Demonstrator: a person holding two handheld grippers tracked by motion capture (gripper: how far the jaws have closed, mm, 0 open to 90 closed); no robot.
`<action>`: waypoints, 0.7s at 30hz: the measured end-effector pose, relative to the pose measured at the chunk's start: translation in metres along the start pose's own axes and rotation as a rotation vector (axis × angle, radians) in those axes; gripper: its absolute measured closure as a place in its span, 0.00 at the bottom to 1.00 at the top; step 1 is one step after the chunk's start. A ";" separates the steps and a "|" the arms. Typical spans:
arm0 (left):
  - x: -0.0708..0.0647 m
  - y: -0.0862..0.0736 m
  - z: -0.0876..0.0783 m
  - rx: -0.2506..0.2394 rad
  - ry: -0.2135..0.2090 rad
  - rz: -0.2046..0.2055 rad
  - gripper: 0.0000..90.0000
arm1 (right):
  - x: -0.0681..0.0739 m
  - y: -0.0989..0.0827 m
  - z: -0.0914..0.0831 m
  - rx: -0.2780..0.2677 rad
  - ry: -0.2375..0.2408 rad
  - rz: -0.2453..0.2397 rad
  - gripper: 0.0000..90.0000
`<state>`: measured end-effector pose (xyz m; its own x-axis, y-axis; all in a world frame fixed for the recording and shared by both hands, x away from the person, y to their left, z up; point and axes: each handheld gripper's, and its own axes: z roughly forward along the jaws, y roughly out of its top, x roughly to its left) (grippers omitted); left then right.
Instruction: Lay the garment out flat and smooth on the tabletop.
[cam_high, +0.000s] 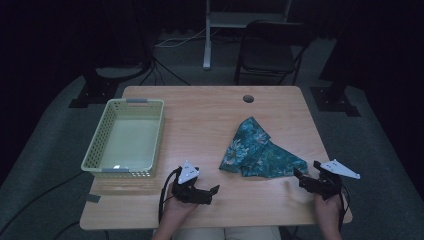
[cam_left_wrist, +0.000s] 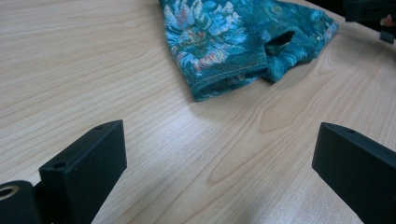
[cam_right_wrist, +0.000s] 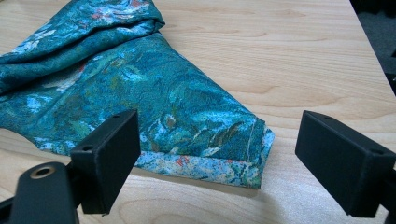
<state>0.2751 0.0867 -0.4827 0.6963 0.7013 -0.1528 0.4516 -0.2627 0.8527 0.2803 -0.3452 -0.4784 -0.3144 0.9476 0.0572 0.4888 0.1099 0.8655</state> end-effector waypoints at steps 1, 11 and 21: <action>0.000 0.001 0.000 -0.005 -0.005 -0.006 0.04 | 0.000 0.000 0.000 -0.004 -0.002 -0.002 0.15; -0.010 0.030 0.002 -0.075 0.020 0.050 0.04 | -0.001 0.000 0.000 0.001 0.005 0.002 0.15; -0.021 0.065 0.012 -0.100 0.018 0.119 0.04 | -0.001 0.000 0.000 0.001 0.011 0.004 0.15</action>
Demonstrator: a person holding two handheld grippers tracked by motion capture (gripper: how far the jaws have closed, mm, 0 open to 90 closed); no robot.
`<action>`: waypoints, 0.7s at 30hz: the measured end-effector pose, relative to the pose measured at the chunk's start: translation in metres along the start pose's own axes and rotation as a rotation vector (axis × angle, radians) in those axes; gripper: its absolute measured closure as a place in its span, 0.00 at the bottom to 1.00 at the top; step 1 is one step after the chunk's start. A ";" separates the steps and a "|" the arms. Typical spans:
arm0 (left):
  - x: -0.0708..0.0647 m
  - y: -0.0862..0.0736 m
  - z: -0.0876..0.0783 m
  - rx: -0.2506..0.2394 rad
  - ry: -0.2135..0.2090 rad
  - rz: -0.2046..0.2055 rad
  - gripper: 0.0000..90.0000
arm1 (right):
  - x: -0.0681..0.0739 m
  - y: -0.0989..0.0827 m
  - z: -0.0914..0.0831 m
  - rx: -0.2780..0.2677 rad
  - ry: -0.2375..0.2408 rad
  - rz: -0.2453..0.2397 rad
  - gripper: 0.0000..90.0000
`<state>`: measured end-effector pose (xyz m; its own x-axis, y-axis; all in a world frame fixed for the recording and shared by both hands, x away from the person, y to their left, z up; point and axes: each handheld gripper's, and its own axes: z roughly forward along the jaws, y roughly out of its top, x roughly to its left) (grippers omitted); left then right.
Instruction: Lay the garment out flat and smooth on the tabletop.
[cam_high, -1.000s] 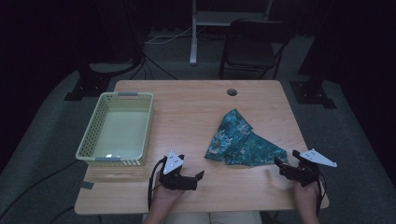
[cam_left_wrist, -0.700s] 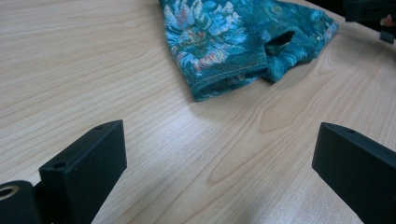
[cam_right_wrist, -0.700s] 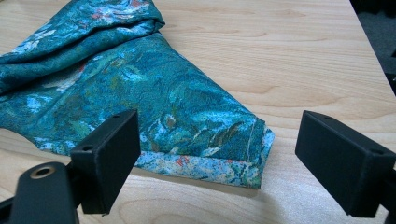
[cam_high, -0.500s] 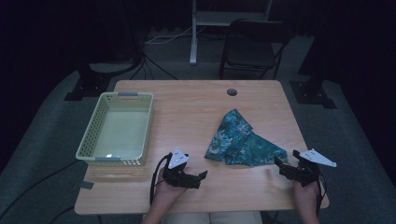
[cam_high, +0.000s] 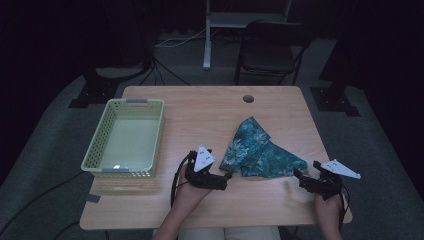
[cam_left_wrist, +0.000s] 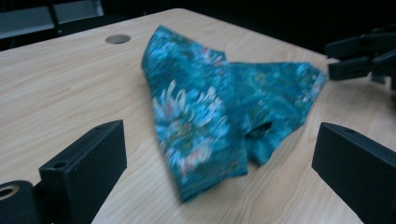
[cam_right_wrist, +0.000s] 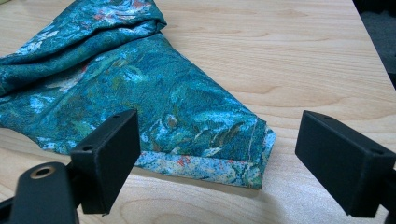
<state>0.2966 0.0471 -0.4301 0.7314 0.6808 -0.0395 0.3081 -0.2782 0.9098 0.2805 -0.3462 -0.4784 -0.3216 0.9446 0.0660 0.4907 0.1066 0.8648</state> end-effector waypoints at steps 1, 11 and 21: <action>0.000 0.003 0.002 0.000 -0.011 -0.003 0.04 | 0.000 0.000 0.000 -0.001 0.002 -0.001 0.15; -0.011 0.031 0.031 0.021 -0.065 0.024 0.04 | 0.000 0.000 0.000 0.000 0.006 -0.001 0.15; -0.019 0.049 0.066 0.052 -0.087 0.060 0.06 | 0.000 0.000 0.000 0.006 0.010 -0.004 0.15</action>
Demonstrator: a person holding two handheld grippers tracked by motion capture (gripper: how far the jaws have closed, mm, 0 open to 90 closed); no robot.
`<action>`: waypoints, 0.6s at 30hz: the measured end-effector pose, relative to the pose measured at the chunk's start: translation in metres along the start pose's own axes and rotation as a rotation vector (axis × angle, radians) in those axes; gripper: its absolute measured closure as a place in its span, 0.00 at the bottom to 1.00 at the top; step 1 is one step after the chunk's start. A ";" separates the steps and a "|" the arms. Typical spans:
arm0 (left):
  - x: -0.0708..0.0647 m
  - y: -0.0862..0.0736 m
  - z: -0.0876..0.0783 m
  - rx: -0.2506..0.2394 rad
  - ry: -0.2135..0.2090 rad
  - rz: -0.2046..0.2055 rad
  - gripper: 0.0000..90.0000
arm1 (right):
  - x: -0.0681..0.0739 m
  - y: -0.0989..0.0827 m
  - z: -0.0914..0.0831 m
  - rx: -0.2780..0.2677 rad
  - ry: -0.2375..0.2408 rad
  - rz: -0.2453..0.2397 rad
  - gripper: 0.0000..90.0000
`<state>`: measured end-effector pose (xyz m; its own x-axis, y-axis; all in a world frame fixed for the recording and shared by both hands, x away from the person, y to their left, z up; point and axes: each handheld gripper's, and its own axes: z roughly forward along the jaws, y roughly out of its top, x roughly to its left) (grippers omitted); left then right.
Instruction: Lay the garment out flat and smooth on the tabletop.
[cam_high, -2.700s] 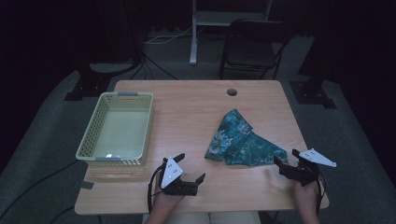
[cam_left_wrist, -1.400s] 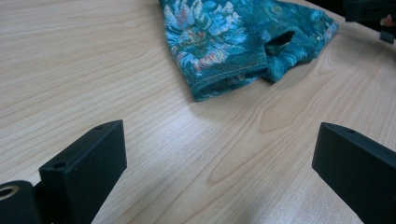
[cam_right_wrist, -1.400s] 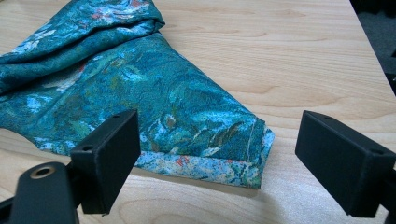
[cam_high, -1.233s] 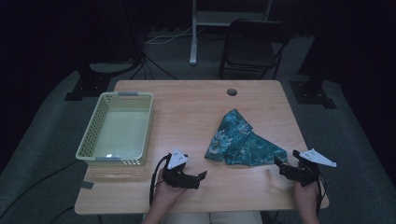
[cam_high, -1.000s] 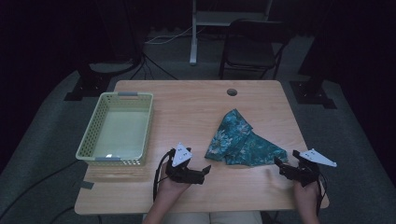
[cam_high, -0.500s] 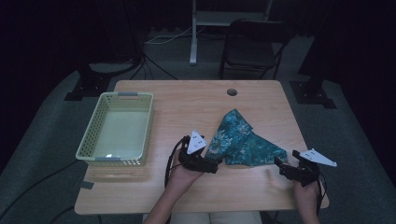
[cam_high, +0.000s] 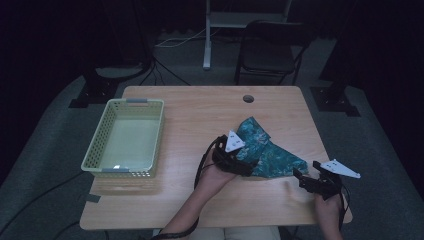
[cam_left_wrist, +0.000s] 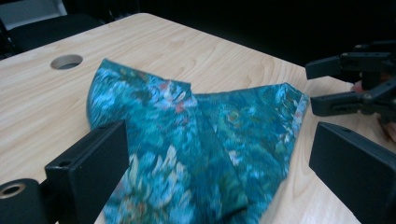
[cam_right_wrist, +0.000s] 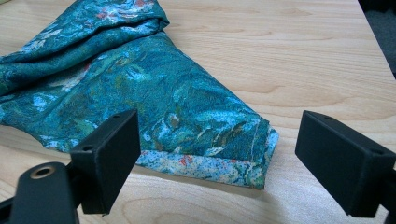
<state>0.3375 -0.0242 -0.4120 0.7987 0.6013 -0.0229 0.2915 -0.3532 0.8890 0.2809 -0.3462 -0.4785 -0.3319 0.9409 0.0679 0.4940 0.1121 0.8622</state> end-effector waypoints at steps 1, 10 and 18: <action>0.001 0.005 0.008 0.006 -0.004 0.018 0.06 | 0.000 0.000 0.000 -0.001 0.001 -0.001 0.15; 0.004 0.016 0.039 0.048 -0.029 0.023 0.08 | -0.001 0.000 0.000 0.001 0.010 0.003 0.15; 0.010 0.009 0.069 0.112 -0.017 -0.007 0.15 | -0.002 0.000 0.000 0.001 0.017 0.008 0.15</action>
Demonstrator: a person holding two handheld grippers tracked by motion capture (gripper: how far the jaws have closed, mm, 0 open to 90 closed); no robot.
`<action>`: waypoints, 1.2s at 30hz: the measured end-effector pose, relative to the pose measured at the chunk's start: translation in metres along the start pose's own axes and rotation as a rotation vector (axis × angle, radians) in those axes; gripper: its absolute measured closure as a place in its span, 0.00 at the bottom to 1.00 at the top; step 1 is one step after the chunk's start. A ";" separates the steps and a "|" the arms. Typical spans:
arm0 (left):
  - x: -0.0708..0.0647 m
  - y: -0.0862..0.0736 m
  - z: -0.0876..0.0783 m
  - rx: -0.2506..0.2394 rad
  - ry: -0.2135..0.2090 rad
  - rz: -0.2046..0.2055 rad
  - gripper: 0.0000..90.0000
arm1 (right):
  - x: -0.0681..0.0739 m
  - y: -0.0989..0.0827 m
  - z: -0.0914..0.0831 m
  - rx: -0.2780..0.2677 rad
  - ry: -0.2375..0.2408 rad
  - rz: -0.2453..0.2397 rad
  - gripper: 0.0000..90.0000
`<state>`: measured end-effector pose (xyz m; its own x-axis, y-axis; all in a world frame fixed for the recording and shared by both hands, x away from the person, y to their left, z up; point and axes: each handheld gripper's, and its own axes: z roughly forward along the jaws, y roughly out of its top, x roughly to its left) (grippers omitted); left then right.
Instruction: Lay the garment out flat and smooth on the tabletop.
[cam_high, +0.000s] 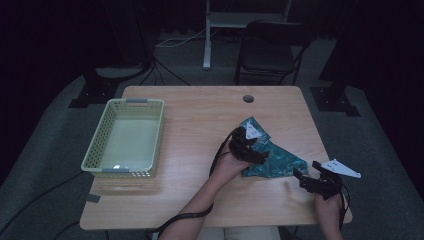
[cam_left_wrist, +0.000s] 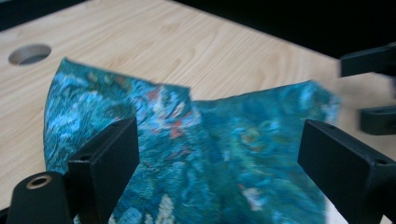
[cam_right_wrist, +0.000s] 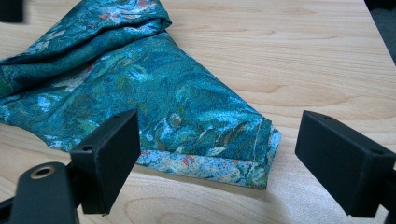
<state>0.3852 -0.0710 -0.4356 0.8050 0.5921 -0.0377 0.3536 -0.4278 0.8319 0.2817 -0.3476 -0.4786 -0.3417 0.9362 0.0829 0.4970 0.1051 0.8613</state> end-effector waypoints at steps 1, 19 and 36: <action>0.001 -0.001 0.003 0.001 0.007 -0.003 0.15 | 0.000 0.000 0.000 0.001 0.001 0.000 0.15; 0.003 -0.013 0.035 0.105 0.045 0.026 0.17 | -0.001 0.000 0.000 0.003 0.009 0.006 0.15; 0.014 -0.020 0.025 0.067 0.083 -0.016 0.76 | -0.001 0.001 0.002 0.019 0.016 0.005 0.15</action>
<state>0.4009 -0.0715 -0.4670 0.7581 0.6522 -0.0022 0.3988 -0.4609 0.7928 0.2835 -0.3477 -0.4789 -0.3519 0.9312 0.0955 0.5134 0.1067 0.8515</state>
